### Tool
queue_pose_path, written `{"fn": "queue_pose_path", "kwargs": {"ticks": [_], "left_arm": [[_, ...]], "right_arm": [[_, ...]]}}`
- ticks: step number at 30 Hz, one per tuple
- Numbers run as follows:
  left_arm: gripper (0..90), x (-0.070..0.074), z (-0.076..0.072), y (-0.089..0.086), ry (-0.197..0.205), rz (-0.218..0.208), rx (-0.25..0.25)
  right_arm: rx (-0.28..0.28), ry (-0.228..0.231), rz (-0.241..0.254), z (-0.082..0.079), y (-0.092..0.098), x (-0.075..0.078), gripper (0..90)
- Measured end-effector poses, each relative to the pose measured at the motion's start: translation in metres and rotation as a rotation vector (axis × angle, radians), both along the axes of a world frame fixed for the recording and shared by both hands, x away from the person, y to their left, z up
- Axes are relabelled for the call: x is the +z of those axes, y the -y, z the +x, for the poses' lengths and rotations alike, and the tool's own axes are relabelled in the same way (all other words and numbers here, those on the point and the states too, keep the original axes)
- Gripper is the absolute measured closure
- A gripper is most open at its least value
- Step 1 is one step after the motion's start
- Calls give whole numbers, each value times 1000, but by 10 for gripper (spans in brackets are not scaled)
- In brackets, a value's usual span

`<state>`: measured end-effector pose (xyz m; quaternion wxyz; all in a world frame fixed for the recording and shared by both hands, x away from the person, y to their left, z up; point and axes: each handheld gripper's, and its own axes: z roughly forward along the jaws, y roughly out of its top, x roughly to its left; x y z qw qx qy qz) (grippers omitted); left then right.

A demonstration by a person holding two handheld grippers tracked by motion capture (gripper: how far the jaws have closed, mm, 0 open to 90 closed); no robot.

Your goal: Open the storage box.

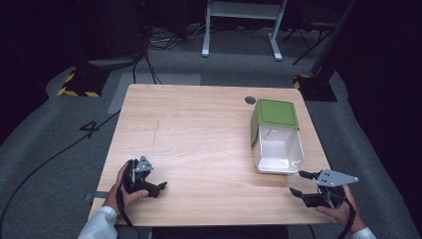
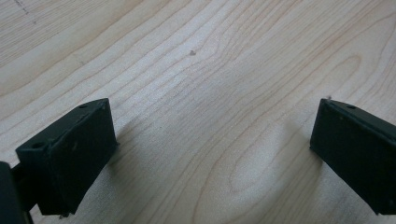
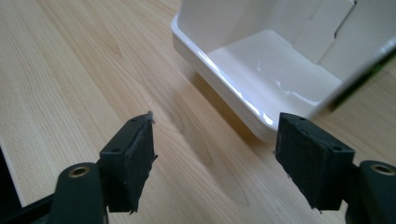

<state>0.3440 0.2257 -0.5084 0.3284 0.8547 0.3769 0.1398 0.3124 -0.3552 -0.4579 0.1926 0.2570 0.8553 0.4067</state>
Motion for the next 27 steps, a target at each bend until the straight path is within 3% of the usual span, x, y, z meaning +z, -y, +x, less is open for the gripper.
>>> {"fn": "queue_pose_path", "kwargs": {"ticks": [13, 27], "left_arm": [[4, 0, 0, 0, 1, 0, 3], [4, 0, 0, 0, 0, 1, 2]], "right_arm": [[-128, -70, -19, 7, 30, -39, 264], [-214, -122, 13, 16, 43, -49, 218]]}}
